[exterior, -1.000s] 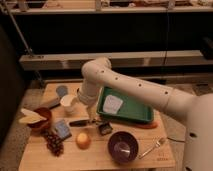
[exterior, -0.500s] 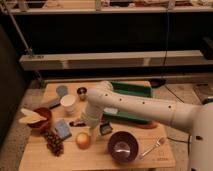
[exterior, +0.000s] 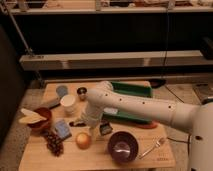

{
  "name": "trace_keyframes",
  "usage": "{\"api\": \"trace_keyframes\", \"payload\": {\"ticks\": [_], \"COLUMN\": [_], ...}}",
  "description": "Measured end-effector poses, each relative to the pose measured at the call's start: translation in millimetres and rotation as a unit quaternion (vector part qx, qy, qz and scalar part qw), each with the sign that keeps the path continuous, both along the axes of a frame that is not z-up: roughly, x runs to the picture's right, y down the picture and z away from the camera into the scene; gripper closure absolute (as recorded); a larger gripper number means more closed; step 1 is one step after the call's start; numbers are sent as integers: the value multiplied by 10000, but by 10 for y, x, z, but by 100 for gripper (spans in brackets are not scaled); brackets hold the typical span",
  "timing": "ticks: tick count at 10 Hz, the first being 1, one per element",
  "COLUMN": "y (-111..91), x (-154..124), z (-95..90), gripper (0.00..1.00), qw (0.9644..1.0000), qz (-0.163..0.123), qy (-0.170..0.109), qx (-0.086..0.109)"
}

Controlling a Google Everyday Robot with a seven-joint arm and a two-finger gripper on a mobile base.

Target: Place apple in metal cup

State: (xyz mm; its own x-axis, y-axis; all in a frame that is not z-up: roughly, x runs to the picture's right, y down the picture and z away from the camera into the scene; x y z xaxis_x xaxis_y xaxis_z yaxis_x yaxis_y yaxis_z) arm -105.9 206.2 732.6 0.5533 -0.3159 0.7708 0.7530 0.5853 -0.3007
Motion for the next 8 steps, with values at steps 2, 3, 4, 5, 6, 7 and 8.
{"api": "trace_keyframes", "payload": {"ticks": [2,3,4,5,6,7,8], "y": [156,232,351,420,454,512,570], "x": [-20,-9,-8,-37,-61,-86,-137], "z": [126,203,314,365,388,422,453], "gripper": [26,26,26,26,26,26,26], "qw": [9998,9996,9993,9991,9990,9988,9985], "qz": [98,157,229,241,227,215,202], "qy": [-38,-51,-81,-110,-120,-122,-151], "qx": [-178,-223,-293,-342,-366,-423,-490]}}
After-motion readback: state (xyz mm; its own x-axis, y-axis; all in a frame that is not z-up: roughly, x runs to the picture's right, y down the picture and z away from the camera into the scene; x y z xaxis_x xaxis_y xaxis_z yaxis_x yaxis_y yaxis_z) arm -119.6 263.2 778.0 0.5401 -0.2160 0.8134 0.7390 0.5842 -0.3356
